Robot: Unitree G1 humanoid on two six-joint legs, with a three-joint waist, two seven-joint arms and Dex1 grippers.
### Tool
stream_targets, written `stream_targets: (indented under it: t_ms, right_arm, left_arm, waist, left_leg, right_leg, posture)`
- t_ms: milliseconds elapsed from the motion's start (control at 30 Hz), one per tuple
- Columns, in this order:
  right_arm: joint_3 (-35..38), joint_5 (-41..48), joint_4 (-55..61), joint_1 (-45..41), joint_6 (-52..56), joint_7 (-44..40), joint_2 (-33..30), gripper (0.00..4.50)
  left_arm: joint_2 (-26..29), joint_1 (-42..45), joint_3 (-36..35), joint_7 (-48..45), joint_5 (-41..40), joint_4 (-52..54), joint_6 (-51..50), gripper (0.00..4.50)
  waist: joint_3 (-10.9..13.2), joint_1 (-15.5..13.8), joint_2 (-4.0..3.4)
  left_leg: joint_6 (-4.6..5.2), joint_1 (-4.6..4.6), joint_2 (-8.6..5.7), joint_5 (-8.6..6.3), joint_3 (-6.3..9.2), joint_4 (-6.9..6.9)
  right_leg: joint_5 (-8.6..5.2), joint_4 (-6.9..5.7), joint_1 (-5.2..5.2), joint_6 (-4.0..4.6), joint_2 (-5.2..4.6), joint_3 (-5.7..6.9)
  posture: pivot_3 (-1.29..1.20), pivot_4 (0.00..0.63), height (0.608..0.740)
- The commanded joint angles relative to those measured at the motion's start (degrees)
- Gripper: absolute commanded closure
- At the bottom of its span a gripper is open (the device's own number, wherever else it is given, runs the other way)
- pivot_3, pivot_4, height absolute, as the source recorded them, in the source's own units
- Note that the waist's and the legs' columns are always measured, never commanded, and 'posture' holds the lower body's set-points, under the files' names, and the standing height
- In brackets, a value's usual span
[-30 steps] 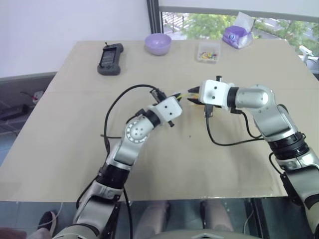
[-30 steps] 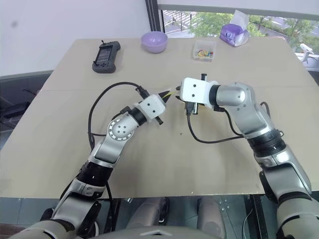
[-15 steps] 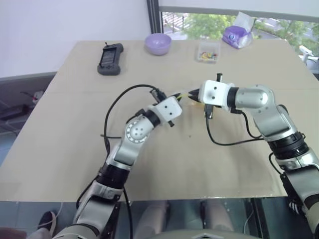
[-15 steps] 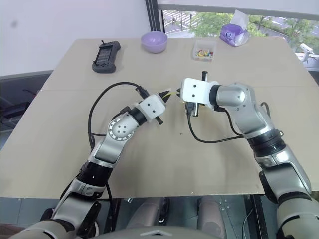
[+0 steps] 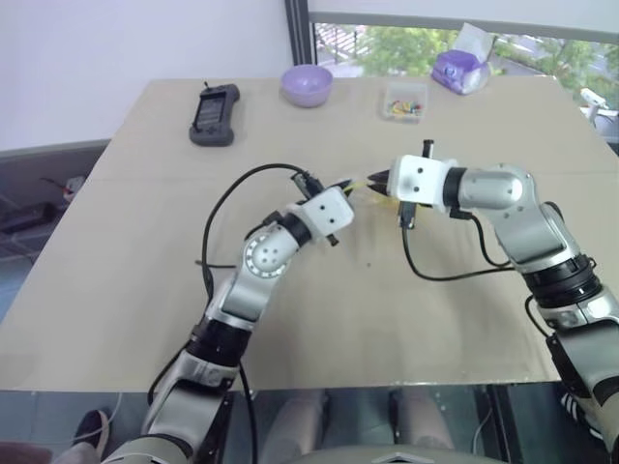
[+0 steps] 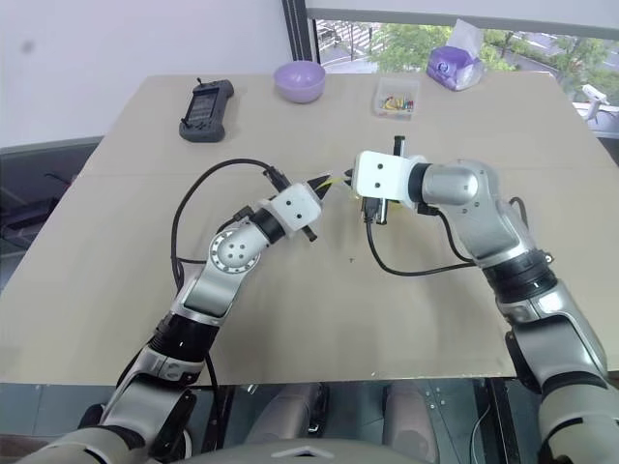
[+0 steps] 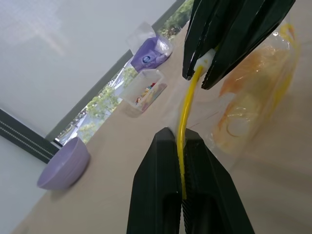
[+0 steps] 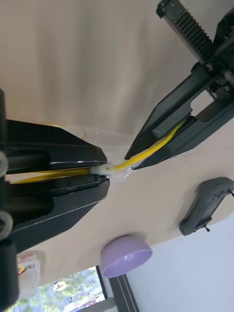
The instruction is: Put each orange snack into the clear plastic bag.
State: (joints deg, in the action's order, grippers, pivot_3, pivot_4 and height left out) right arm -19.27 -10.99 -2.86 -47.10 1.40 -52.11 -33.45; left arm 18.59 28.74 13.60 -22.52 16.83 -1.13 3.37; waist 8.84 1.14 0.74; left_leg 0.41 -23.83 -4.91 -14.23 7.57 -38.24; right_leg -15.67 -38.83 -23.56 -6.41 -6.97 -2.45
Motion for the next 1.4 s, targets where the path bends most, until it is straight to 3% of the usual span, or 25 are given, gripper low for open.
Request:
stream_targets:
  t_ms: [33,733,1000,1267,1400]
  right_arm:
    - [3.8,-1.0,-0.2,-0.1,0.6,0.2,-4.3,4.39]
    - [7.6,-1.3,-3.2,4.3,6.0,1.3,-18.0,4.39]
    - [8.3,-1.4,-3.9,2.4,5.1,3.5,-16.9,4.39]
    - [8.9,-6.1,-14.9,-8.6,-1.2,20.2,-10.6,4.39]
    - [9.4,-4.7,-14.5,-7.6,0.5,16.7,-12.1,4.39]
  left_arm:
    - [2.4,0.8,-3.9,3.8,1.8,0.3,-0.3,4.50]
    - [5.7,4.2,-6.0,12.9,4.9,-5.2,-3.7,4.50]
    - [4.9,6.2,-5.7,14.2,4.7,-6.8,-3.2,4.50]
    - [0.7,23.6,-4.0,21.0,4.6,-23.1,2.0,4.50]
    - [1.2,23.6,-3.6,18.9,3.5,-25.3,5.0,4.50]
  waist:
    - [0.0,0.0,0.00]
    - [0.0,-0.2,0.00]
    - [0.0,-0.2,0.01]
    - [0.0,-0.4,0.08]
    - [0.0,-0.2,0.07]
  left_leg:
    - [0.00,0.00,0.00,0.00,0.00,0.00]
    - [0.00,-0.01,-0.01,0.00,-0.04,0.01]
    - [0.00,-0.01,-0.01,0.00,-0.04,0.01]
    - [0.00,-0.04,-0.05,0.00,-0.03,-0.01]
    - [0.00,-0.08,-0.08,0.00,-0.05,0.21]
  right_leg:
    - [0.00,0.00,0.00,0.00,0.00,0.00]
    - [0.00,0.01,0.00,0.00,-0.01,-0.02]
    - [0.00,0.01,0.00,0.00,-0.01,-0.03]
    - [0.00,0.01,-0.01,-0.01,-0.04,0.01]
    - [0.00,0.34,-0.02,-0.01,-0.10,0.01]
  posture:
    - [0.00,0.150,0.740]
    - [0.00,0.150,0.740]
    - [0.00,0.150,0.740]
    - [0.00,0.150,0.740]
    - [0.00,0.150,0.740]
